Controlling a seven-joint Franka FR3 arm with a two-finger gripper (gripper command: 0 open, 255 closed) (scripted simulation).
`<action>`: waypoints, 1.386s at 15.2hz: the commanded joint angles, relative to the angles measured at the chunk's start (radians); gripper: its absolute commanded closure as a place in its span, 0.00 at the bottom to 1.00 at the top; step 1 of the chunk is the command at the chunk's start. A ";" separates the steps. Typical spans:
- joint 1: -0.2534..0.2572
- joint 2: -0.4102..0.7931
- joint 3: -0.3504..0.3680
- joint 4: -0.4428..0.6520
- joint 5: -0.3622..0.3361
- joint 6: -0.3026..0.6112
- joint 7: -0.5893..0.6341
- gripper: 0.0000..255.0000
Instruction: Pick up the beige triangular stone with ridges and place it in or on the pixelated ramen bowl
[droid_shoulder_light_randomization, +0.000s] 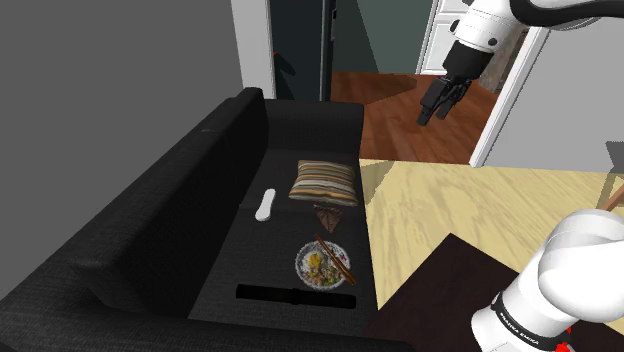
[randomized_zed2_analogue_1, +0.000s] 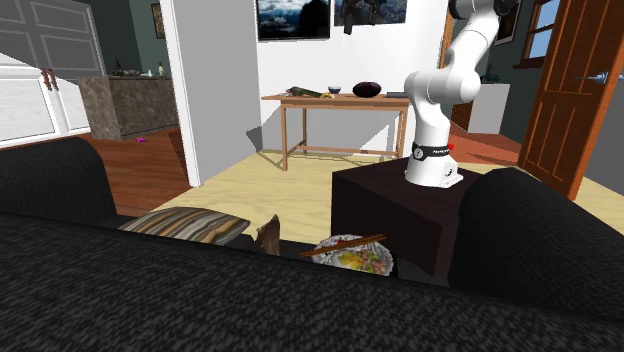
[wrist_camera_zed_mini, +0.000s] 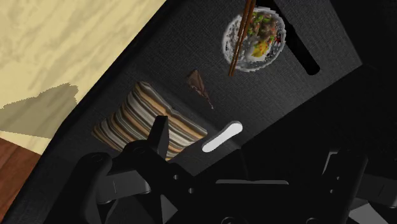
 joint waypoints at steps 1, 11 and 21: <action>0.000 0.000 0.000 0.000 0.000 0.000 0.000 0.00; 0.046 0.262 0.002 -0.073 -0.038 0.291 -0.127 0.00; 0.078 0.605 0.012 -0.028 -0.080 0.546 -0.231 0.00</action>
